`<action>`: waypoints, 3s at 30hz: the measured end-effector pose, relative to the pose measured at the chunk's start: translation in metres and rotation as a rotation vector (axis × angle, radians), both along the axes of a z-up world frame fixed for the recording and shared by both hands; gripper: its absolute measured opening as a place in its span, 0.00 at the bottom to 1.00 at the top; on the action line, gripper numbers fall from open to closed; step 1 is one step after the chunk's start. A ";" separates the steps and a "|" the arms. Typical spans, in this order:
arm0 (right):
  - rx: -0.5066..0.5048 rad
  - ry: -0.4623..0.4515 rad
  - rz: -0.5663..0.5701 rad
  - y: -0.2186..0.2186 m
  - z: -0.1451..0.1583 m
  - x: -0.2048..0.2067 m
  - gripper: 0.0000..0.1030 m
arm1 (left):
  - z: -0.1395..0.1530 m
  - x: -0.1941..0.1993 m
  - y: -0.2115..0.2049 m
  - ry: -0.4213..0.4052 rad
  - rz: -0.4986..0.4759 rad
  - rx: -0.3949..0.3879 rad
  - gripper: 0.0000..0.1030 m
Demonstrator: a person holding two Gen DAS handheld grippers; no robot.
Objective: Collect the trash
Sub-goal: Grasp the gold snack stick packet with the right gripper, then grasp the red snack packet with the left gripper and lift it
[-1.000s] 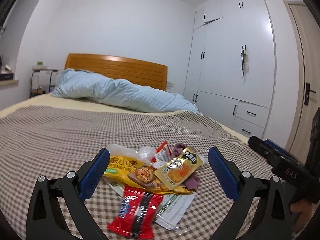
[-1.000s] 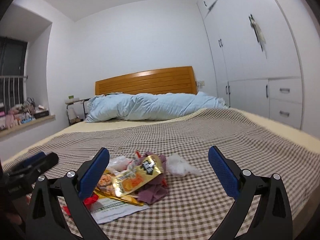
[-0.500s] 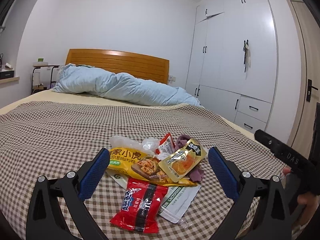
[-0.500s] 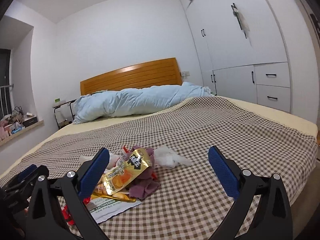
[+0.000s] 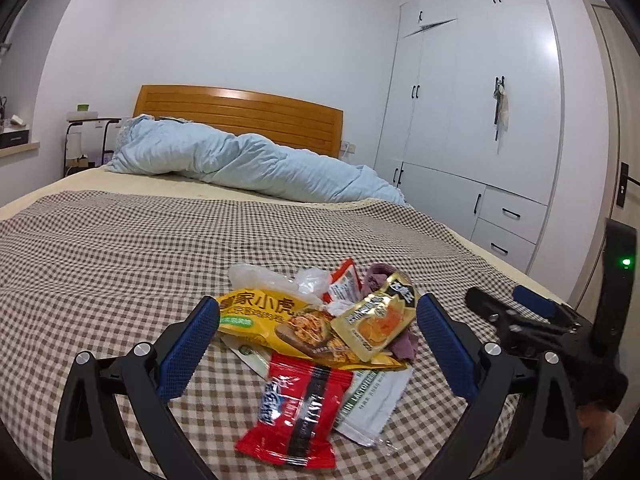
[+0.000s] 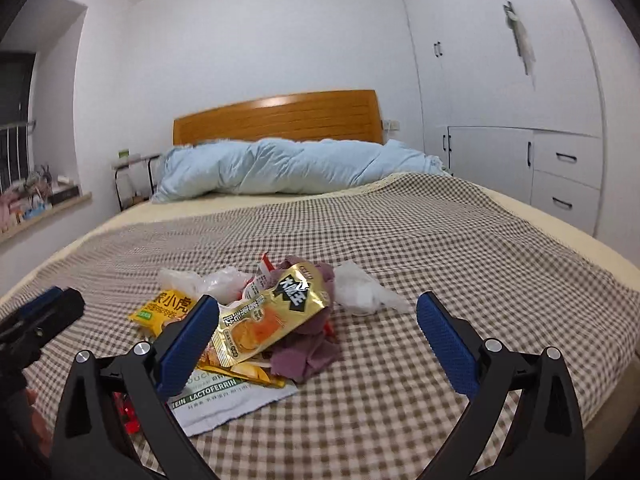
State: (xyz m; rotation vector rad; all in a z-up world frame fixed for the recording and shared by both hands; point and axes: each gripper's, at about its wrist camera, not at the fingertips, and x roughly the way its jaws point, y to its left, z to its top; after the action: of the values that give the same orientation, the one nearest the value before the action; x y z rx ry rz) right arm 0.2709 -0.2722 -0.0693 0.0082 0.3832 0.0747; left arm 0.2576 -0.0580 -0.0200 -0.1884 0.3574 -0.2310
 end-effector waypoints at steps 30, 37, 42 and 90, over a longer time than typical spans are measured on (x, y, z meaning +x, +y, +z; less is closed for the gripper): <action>0.492 0.255 0.122 -0.017 -0.035 0.048 0.08 | -0.020 0.022 0.013 0.123 0.037 -0.028 0.93; 0.472 0.186 0.106 -0.030 -0.018 0.033 0.07 | -0.022 0.019 0.012 0.132 0.046 -0.012 0.93; 0.407 0.089 0.060 -0.038 0.000 0.014 0.07 | -0.023 0.019 0.011 0.150 0.033 -0.017 0.93; 0.357 0.110 0.103 -0.045 -0.010 0.003 0.07 | -0.069 0.032 -0.019 0.384 -0.040 0.042 0.49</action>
State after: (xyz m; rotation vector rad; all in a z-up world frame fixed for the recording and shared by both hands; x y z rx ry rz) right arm 0.2735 -0.3168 -0.0790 0.3463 0.4759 0.2442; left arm 0.2897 -0.0770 -0.0893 -0.1842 0.7469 -0.2260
